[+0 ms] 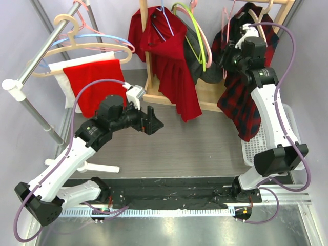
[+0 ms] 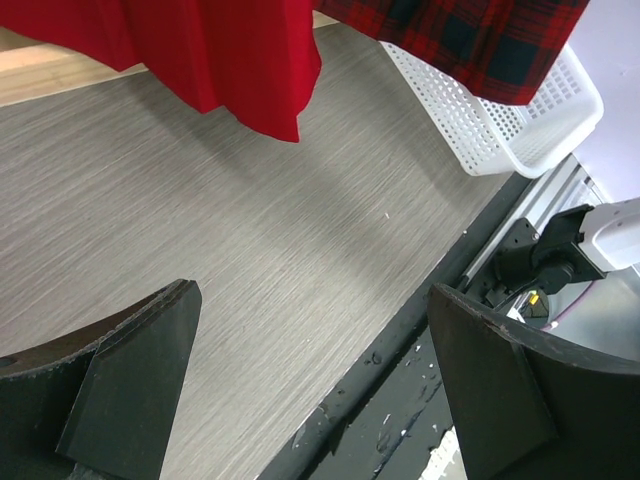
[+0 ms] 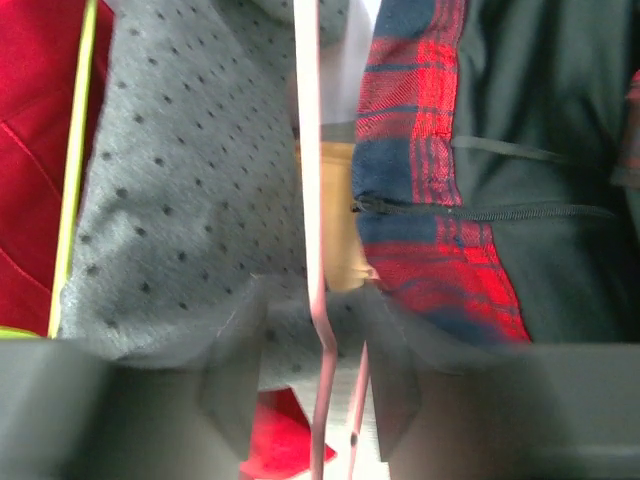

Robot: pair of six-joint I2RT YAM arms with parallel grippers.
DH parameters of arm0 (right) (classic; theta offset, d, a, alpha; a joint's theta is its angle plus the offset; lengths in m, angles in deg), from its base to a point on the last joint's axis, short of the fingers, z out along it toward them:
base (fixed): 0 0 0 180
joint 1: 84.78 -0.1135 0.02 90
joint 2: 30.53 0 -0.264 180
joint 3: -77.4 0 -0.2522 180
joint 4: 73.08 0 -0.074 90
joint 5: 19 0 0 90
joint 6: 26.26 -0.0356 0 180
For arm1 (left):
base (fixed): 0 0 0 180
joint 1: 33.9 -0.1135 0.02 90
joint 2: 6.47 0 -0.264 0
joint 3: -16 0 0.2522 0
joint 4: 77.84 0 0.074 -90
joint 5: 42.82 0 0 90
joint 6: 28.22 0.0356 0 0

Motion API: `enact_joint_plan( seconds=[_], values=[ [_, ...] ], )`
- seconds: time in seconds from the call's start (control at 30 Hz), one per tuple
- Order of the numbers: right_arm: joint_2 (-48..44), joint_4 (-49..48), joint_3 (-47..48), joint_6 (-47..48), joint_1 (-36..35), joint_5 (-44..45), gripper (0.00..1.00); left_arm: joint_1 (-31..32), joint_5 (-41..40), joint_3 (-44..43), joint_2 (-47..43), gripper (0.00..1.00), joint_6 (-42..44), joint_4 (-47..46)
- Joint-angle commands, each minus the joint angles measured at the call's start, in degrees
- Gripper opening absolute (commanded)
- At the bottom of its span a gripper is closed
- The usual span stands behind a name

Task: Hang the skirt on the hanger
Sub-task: Place the hanger at the clothesline, then reset both arms

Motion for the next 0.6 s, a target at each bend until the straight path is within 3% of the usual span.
enact_joint_plan(
  seconds=[0.0,0.07,0.13,0.4,0.57],
  values=[
    [-5.90,1.34,0.69,-1.61,0.61,1.59,0.58,-0.15,-2.86,-0.57,-0.46,1.00,-1.07,-0.51],
    [-8.36,1.96,0.43,-1.78,0.69,2.56,0.76,-0.15,-6.11,-0.57,-0.99,1.00,-1.94,0.11],
    [-11.51,2.66,-0.53,-1.79,0.78,2.83,0.99,-0.15,-8.48,-0.57,-1.25,1.00,-2.38,0.55],
    [-24.88,4.24,-13.33,-5.38,0.78,-1.39,1.00,-0.15,-18.59,1.27,-2.13,1.00,-5.90,3.10],
    [-33.58,5.38,-23.90,-6.18,0.78,-1.91,1.00,-0.15,-20.09,2.41,-2.40,1.00,-6.87,3.63]
  ],
)
